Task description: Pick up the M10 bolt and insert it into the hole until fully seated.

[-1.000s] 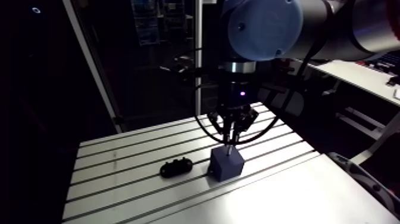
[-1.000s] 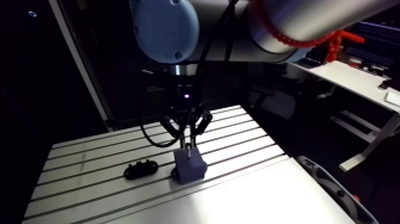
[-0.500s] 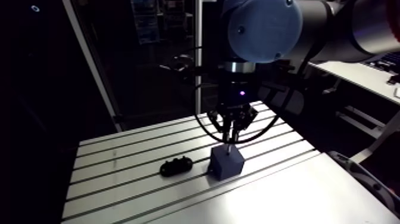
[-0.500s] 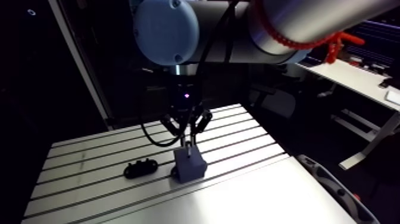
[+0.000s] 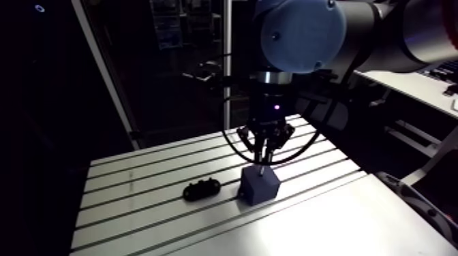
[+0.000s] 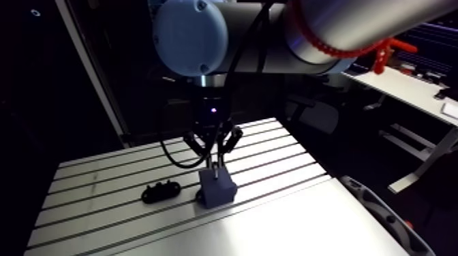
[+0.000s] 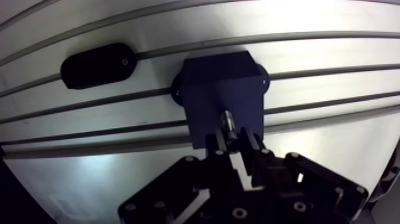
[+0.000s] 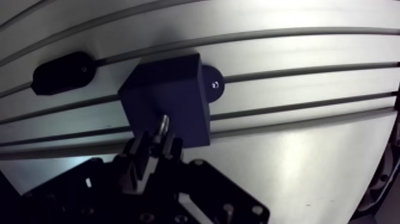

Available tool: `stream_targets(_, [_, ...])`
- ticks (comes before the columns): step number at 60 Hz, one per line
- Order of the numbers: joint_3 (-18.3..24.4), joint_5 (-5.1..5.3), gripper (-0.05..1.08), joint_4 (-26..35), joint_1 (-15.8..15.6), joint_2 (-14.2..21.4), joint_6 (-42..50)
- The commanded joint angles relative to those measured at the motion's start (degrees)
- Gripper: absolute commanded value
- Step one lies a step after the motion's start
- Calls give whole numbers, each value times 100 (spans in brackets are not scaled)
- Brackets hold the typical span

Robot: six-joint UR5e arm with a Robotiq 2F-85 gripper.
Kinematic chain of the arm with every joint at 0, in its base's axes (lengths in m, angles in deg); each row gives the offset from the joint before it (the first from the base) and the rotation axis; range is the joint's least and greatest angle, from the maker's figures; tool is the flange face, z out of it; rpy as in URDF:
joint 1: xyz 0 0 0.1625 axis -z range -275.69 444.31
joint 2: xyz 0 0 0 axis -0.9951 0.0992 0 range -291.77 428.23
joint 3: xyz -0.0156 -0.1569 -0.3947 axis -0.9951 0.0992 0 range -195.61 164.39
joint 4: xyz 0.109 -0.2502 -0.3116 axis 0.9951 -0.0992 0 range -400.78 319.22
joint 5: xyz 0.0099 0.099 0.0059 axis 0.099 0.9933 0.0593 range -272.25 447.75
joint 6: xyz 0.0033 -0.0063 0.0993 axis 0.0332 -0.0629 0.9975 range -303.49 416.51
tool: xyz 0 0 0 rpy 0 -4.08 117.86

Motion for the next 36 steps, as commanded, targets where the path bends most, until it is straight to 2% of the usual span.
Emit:
stream_targets(1, [-29,-2,108,-1,-3,8,-3])
stream_targets(36, [-65,-37,108,-9,31,8,-12])
